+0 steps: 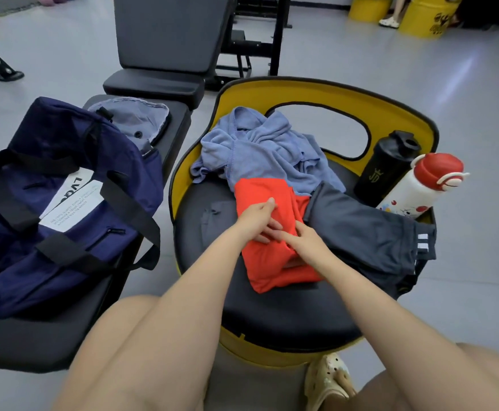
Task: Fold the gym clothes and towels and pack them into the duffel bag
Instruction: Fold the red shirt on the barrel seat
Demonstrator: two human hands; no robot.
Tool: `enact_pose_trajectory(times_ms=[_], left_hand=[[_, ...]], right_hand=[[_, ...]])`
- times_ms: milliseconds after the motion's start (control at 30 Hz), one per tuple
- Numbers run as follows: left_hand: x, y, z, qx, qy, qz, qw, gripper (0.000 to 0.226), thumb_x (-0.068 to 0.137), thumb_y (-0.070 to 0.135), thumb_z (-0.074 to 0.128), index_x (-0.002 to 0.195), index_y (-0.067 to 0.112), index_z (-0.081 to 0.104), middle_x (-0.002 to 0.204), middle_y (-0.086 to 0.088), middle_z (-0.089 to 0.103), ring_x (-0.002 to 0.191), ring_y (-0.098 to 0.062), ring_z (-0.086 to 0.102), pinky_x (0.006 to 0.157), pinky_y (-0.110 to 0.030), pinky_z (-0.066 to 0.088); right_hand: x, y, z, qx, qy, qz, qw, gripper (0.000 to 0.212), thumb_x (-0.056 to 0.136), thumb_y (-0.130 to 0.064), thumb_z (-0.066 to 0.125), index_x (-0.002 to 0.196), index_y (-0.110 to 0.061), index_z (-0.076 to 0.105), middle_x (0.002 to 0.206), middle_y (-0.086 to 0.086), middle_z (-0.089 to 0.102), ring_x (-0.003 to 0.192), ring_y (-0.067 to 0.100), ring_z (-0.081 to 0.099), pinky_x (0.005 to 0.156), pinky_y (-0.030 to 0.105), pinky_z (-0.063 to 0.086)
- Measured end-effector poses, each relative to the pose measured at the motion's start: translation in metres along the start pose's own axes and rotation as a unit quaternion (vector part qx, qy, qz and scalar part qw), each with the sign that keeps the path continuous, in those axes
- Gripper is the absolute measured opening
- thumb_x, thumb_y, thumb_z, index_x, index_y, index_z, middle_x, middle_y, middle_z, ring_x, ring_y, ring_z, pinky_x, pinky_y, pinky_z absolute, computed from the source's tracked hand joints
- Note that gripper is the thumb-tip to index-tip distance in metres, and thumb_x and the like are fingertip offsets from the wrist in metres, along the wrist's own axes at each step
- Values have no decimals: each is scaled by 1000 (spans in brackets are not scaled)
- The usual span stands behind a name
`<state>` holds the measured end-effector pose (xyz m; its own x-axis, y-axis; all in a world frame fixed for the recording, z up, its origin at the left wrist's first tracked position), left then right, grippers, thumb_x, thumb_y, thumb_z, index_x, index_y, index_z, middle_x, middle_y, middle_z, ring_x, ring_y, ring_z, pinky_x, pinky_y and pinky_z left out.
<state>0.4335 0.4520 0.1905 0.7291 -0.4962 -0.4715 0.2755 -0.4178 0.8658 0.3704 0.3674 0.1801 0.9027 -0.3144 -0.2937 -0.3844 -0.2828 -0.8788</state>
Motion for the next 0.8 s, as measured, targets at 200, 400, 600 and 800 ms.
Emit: enact_pose_trajectory(times_ms=[200, 400, 600, 800], left_hand=[[5, 12, -3, 166, 68, 121, 976, 33, 96, 15, 51, 128, 14, 56, 72, 5, 58, 61, -4, 56, 56, -17, 44], [-3, 10, -4, 380, 120, 213, 892, 42, 90, 32, 61, 131, 28, 54, 117, -3, 49, 114, -19, 42, 99, -34, 39], [-4, 5, 11, 477, 45, 270, 835, 43, 100, 20, 42, 142, 24, 41, 153, 1, 29, 144, -19, 14, 115, -41, 22], [8, -21, 11, 607, -6, 220, 764, 52, 103, 36, 23, 152, 27, 5, 160, 4, -7, 147, -16, -7, 117, -39, 4]], right_hand=[[-5, 20, -23, 8, 32, 72, 997, 3, 81, -13, 65, 80, -15, 64, 73, 5, 59, 78, 29, 64, 72, 53, 57], [-20, 8, -55, -135, 108, 38, 984, 14, 92, -21, 57, 94, -13, 69, 96, 8, 69, 92, 25, 64, 75, 34, 54], [-70, -68, 3, -414, 134, -428, 792, 31, 93, -34, 47, 96, -12, 68, 98, 3, 66, 93, 23, 59, 81, 35, 46], [-38, 11, 20, -573, 23, -324, 752, 58, 98, -47, 23, 123, -16, 65, 127, 5, 63, 118, 26, 60, 96, 44, 49]])
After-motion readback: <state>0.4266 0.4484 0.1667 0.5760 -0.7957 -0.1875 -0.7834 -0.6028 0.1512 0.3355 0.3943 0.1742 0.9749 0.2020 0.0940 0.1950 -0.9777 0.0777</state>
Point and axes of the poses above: each hand's wrist, its own x-axis towards the middle knuckle, its own z-axis out of the palm, y = z × x, the point moved 10 cm from there along x, towards the middle knuckle
